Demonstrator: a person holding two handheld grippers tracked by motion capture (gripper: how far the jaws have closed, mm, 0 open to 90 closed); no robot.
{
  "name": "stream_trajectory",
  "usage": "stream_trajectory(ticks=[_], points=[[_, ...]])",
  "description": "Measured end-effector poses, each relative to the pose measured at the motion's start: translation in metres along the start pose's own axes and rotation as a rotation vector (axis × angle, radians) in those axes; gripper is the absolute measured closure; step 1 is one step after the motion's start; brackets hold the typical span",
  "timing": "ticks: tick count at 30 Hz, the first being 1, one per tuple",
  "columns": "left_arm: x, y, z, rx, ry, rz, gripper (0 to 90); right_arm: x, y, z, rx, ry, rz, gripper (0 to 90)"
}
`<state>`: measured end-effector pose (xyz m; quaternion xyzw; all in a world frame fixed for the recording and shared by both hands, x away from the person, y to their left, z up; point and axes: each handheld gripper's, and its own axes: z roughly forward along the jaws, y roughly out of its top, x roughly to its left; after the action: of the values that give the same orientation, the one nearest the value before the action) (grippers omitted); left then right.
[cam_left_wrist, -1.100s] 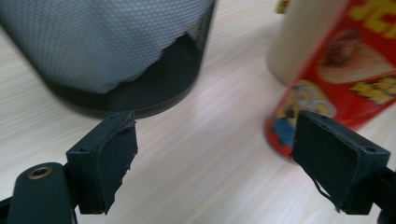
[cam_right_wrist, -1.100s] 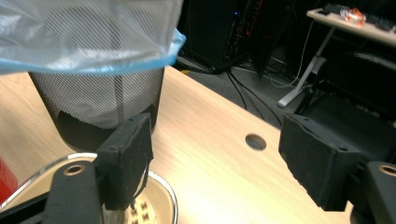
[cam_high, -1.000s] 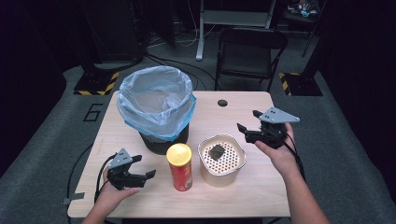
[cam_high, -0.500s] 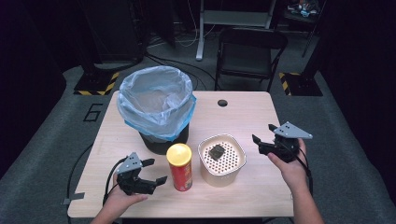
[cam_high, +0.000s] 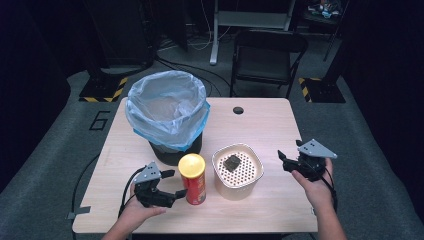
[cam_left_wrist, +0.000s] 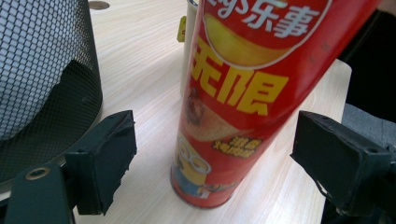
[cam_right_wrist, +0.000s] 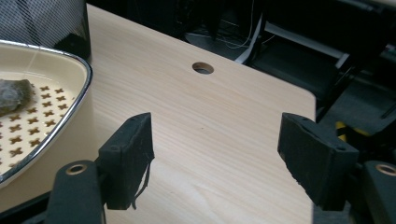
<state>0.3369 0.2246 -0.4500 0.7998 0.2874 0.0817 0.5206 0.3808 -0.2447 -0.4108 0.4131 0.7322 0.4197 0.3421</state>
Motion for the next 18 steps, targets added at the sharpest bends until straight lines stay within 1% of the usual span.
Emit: stream_trajectory(ticks=[1,2,4,5,6,8,10,11,13,14,15,16,18], points=[[0.0,0.0,0.002,-0.002,-0.007,0.005,12.5,-0.002,-0.003,0.001,0.014,0.01,0.017,26.2],[-0.001,0.0,0.006,0.009,-0.015,0.008,11.3,-0.003,-0.006,0.002,0.014,0.008,0.031,26.4],[-0.003,0.0,0.012,0.027,-0.025,0.017,11.0,-0.005,-0.012,0.004,0.018,0.017,0.055,26.4],[-0.005,0.0,0.015,0.029,-0.024,0.025,11.0,-0.006,-0.014,0.005,0.035,0.017,0.063,26.3],[-0.006,-0.001,0.018,0.031,-0.024,0.03,11.5,-0.006,-0.016,0.006,0.046,0.006,0.063,26.3],[-0.007,-0.003,0.023,0.037,-0.023,0.034,12.2,-0.005,-0.017,0.007,0.055,-0.002,0.039,26.3],[-0.009,-0.006,0.028,0.043,-0.011,0.037,13.0,-0.002,-0.018,0.009,0.061,-0.004,0.021,26.3],[-0.008,-0.007,0.03,0.05,-0.006,0.046,13.2,-0.001,-0.018,0.01,0.062,-0.005,0.013,26.3],[-0.008,-0.009,0.033,0.051,-0.011,0.041,13.5,0.002,-0.019,0.012,0.07,-0.004,-0.003,26.3],[-0.008,-0.01,0.034,0.042,-0.011,0.037,13.9,0.003,-0.019,0.013,0.078,-0.002,-0.01,26.3],[-0.009,-0.011,0.035,0.04,-0.011,0.038,14.1,0.005,-0.02,0.014,0.083,-0.002,-0.011,26.3],[-0.008,-0.011,0.036,0.042,-0.009,0.043,14.3,0.005,-0.02,0.015,0.088,0.0,-0.022,26.3],[-0.009,-0.011,0.04,0.036,-0.01,0.041,14.2,0.007,-0.021,0.016,0.099,0.006,-0.019,26.3]])
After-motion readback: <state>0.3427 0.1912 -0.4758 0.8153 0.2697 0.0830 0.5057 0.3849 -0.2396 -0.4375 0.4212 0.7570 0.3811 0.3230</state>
